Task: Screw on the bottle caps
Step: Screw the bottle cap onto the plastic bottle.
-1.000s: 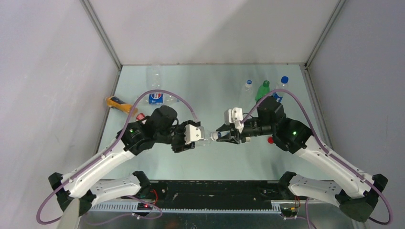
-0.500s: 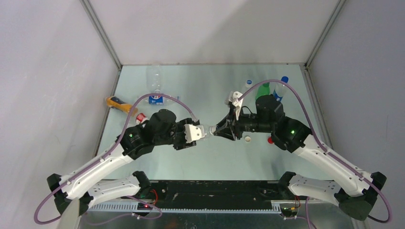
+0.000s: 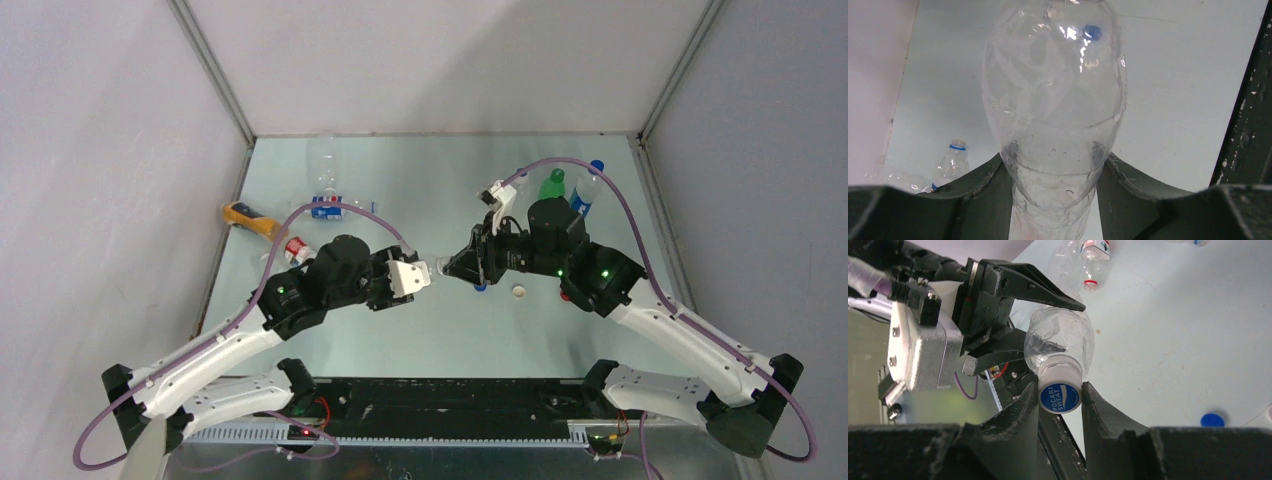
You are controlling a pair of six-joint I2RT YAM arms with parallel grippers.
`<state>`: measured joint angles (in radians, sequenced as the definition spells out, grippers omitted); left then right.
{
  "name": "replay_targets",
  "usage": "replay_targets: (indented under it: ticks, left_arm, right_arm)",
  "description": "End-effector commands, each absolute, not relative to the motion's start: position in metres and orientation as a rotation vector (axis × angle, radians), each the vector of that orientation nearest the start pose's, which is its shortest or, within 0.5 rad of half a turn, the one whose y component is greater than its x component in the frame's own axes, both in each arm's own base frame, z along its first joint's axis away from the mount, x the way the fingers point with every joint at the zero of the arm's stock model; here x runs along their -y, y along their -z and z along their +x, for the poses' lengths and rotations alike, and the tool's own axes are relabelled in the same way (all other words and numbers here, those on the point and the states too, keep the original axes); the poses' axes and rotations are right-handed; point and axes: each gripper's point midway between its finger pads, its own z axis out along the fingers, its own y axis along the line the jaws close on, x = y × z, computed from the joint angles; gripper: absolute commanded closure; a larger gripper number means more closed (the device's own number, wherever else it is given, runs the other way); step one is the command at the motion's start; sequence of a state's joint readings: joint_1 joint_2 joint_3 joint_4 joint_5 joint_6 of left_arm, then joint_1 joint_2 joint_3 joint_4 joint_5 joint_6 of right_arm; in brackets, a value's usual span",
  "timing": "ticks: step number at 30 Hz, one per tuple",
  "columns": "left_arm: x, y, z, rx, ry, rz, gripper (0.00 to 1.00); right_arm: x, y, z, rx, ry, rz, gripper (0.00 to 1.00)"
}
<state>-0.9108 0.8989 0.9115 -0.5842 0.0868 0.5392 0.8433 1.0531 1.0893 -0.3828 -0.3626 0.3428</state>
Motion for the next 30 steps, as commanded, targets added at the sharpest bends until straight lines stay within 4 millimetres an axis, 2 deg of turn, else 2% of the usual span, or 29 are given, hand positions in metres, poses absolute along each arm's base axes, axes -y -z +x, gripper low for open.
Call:
replay_targets:
  ticks: [1, 13, 23, 25, 30]
  left_arm:
    - [0.269, -0.312, 0.192, -1.254, 0.436, 1.238, 1.0]
    - [0.274, -0.301, 0.197, -1.291, 0.435, 1.236, 1.0]
    - [0.276, -0.279, 0.204, -1.4, 0.423, 1.249, 1.0]
    - [0.275, -0.274, 0.205, -1.417, 0.416, 1.252, 1.0]
    - [0.273, -0.26, 0.209, -1.47, 0.397, 1.24, 1.0]
  right_arm:
    - [-0.318, -0.289, 0.161, -2.034, -1.203, -0.653, 0.85]
    - [-0.317, -0.289, 0.178, -2.091, -1.166, -0.417, 0.84]
    - [-0.32, -0.285, 0.189, -2.106, -1.142, -0.346, 0.77]
    - [-0.32, -0.287, 0.19, -2.099, -1.15, -0.335, 0.75]
    - [-0.318, -0.297, 0.193, -2.061, -1.156, -0.316, 0.59]
